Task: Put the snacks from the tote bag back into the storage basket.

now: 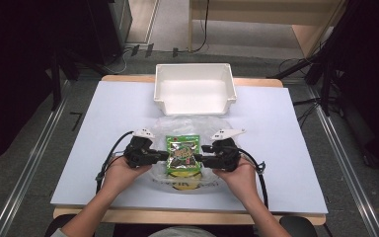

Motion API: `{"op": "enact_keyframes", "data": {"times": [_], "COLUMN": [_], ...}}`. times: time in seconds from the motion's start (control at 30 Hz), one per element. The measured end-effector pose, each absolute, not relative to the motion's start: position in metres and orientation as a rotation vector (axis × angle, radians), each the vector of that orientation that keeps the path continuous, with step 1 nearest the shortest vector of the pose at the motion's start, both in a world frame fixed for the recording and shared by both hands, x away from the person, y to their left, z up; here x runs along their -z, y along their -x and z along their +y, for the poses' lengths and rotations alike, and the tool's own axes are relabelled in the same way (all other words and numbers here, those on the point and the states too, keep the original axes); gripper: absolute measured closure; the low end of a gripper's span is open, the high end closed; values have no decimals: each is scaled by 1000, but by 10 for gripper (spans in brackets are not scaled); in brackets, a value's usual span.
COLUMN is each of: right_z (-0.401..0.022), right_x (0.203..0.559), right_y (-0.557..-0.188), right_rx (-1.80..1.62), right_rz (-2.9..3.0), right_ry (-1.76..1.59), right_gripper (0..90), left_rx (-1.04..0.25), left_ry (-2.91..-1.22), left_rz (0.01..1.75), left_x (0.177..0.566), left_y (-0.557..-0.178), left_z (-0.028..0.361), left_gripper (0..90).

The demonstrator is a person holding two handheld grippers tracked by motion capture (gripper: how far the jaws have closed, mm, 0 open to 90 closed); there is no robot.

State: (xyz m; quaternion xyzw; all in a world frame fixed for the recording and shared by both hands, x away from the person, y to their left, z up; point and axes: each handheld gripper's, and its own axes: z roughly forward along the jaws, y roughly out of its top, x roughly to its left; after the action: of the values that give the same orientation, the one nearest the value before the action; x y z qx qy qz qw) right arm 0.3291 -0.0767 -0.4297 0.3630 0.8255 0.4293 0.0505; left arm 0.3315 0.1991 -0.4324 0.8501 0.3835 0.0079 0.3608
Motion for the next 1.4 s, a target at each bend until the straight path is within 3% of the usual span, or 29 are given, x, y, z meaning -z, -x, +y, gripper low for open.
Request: {"op": "enact_keyframes", "data": {"times": [0.3,1.07,1.4], "right_z": [-65,-58,-52], "right_x": [438,442,448], "right_y": [-335,-340,-346], "right_rx": [-1284,-1341,-1336], "right_rz": [2521,2535,2565], "right_ry": [-1136,-1227,-1261], "right_gripper": [540,393,392], "left_rx": [-17,10,25], "left_ry": [-2213,-2207,-2161], "left_rz": [991,1002,999], "left_x": [440,451,457], "left_y": [-333,-337,-344], "left_z": [197,193,189], "left_gripper": [864,859,856]}}
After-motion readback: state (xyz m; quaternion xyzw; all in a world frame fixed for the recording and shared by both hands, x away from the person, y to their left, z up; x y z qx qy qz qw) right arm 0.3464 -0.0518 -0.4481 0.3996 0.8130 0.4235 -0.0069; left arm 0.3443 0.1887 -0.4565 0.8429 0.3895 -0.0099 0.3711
